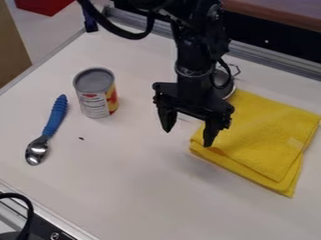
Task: Move the yellow cloth in the middle of the table
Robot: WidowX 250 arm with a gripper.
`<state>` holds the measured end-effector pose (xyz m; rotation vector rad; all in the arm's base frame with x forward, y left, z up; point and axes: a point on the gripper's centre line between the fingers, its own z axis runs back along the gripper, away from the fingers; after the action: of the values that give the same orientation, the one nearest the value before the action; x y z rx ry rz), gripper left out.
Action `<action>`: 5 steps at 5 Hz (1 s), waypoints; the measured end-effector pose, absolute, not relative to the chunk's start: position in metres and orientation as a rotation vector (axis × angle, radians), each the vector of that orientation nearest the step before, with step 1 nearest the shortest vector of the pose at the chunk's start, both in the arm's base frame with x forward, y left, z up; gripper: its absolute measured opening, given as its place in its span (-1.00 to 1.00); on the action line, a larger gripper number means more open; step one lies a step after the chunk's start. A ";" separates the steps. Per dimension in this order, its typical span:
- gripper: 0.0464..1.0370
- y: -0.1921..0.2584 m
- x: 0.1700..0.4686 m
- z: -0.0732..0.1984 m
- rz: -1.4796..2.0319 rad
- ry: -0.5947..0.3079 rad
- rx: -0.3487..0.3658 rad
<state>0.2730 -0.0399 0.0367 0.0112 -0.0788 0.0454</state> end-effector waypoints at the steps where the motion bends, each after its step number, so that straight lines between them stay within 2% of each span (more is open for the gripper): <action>1: 0.93 -0.041 0.269 0.028 0.057 -0.045 0.014; 3: 0.93 -0.072 0.306 0.024 0.268 -0.058 0.004; 4: 0.84 -0.085 0.328 0.029 0.358 -0.139 -0.045; 5: 0.29 -0.093 0.341 0.022 0.419 -0.184 -0.045</action>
<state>0.3413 -0.0933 0.0220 -0.0450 -0.1844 0.4187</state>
